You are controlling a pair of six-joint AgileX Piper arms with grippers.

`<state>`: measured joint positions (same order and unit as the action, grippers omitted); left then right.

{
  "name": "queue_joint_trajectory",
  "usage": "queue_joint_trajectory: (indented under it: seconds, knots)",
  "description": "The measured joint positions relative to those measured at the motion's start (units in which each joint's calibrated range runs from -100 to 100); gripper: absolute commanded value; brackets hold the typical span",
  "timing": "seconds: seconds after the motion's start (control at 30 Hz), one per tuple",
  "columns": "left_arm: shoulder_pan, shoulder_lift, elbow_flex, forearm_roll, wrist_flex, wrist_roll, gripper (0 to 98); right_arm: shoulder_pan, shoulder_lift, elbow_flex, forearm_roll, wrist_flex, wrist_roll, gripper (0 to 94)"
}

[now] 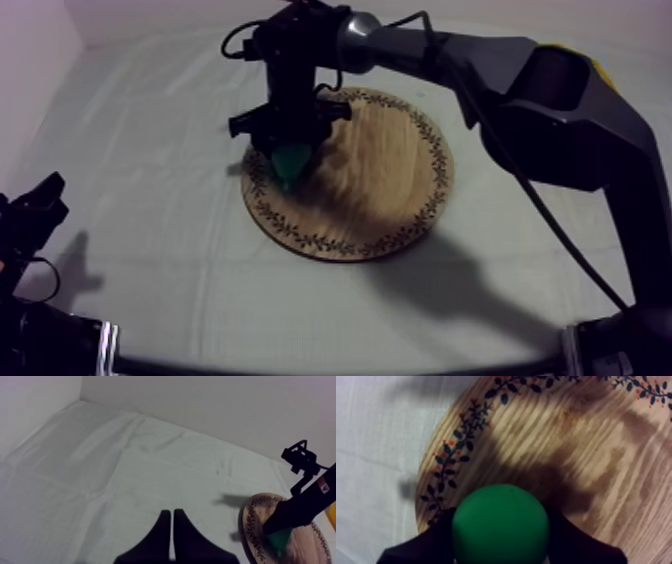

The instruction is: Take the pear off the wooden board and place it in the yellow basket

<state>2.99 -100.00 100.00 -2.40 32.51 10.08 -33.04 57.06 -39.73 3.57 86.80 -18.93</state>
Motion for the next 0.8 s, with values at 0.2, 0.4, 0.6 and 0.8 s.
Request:
queue_joint_trajectory:
  seconds: [0.2,0.4,0.6,0.8]
  knots:
    - [0.0,0.0,0.0,0.00,0.0,0.0,0.1,0.5,-5.6,4.4,0.1,-0.5,1.5,28.2]
    - [0.0,0.0,0.0,0.00,0.0,0.0,0.1,3.1,-15.3,10.9,2.7,-1.2,4.4,28.9]
    - [0.0,0.0,0.0,0.00,0.0,0.0,0.1,8.2,-25.9,15.7,6.4,-3.3,8.6,30.3]
    - [0.0,0.0,0.0,0.00,0.0,0.0,0.1,14.9,-36.2,19.9,9.7,-7.9,13.6,30.7]
